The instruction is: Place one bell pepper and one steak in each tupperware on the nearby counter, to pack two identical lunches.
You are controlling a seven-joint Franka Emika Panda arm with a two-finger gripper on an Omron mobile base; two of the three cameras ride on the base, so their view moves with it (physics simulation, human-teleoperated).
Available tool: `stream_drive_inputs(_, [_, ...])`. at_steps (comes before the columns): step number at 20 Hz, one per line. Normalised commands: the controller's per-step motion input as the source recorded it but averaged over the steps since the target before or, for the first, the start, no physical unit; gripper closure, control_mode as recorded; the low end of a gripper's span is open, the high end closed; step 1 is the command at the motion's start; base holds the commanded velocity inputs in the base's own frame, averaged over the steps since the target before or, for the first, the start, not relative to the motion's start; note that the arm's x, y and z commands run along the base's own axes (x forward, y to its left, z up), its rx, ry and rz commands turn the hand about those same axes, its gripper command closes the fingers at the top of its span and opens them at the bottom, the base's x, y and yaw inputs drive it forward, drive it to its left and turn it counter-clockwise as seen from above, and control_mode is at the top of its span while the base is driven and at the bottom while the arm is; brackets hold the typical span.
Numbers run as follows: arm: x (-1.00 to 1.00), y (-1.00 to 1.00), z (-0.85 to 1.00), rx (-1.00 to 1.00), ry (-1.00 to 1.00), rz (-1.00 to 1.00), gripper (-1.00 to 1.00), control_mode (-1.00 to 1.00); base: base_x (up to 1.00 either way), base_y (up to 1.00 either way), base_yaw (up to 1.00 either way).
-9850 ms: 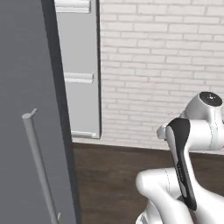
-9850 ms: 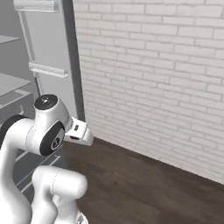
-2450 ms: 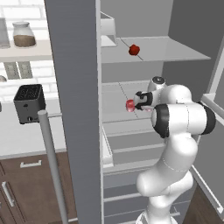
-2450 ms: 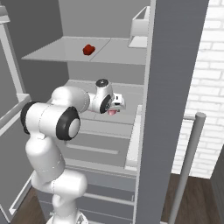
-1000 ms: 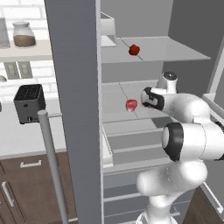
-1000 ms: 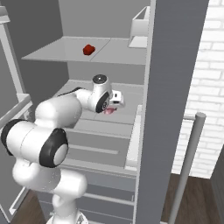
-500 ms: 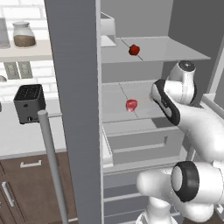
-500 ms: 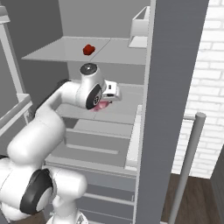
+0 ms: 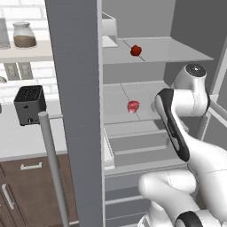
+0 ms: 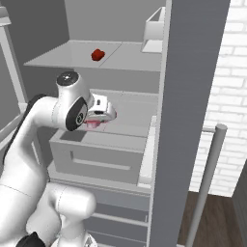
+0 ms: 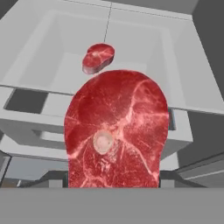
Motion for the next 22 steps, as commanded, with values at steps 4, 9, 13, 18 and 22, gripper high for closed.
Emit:
stream_drive_inputs(4, [-1.0, 0.4, -0.03, 0.0, 0.0, 0.0, 1.0, -1.0, 0.0, 0.0, 0.0])
stream_drive_inputs(9, [-0.83, 0.02, 0.0, 0.0, -0.03, 0.0, 1.0, -1.0, 0.0, 0.0, 0.0])
stream_drive_inputs(13, [0.0, 0.0, 0.0, 0.0, 0.0, 0.0, 1.0, -1.0, 0.0, 0.0, 0.0])
stream_drive_inputs(18, [0.0, 0.0, 0.0, 0.0, 0.0, 0.0, 1.0, -1.0, 0.0, 0.0, 0.0])
stream_drive_inputs(22, [-0.08, 0.0, -0.02, 0.0, 0.01, 0.0, 1.0, 1.0, -0.72, 0.0, 0.0])
